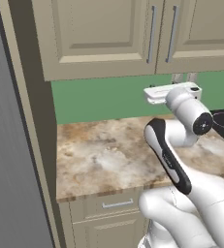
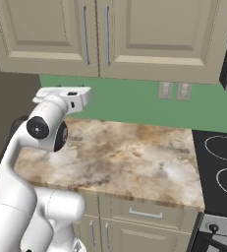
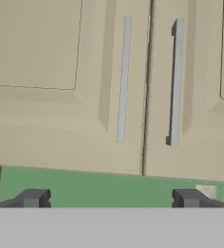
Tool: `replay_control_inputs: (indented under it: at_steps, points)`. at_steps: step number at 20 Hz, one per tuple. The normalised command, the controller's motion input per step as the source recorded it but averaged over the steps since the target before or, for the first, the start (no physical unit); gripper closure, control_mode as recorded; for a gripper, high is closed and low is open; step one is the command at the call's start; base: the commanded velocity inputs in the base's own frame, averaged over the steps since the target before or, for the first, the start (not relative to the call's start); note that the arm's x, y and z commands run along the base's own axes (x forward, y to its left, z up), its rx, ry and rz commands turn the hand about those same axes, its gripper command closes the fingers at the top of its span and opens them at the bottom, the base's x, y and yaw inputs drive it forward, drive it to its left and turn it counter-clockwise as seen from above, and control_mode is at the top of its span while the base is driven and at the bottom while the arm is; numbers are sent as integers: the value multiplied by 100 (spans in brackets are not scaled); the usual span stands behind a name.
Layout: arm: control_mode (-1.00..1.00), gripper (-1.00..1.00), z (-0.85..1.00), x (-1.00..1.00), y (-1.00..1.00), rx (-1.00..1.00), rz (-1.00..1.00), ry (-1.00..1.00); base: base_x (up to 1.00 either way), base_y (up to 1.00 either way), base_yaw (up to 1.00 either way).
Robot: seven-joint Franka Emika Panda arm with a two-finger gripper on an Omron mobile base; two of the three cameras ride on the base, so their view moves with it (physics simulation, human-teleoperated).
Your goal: Get the candle and the beer from the cabinet and move them to the dining counter.
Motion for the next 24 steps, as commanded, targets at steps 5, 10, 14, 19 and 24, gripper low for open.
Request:
replay_control_inputs:
  at_steps: [5,10,14,19,24]
  points:
    - [-100,-100,34,0,0,0,0,-16,0,0,0]
    - [-100,-100,35,0,0,0,0,-14,0,0,0]
    - [-100,-100,36,0,0,0,0,-6,0,0,0]
    - [-100,-100,38,1,0,0,0,0,0,0,0]
    - [-100,-100,34,11,0,0,0,0,0,0,0]
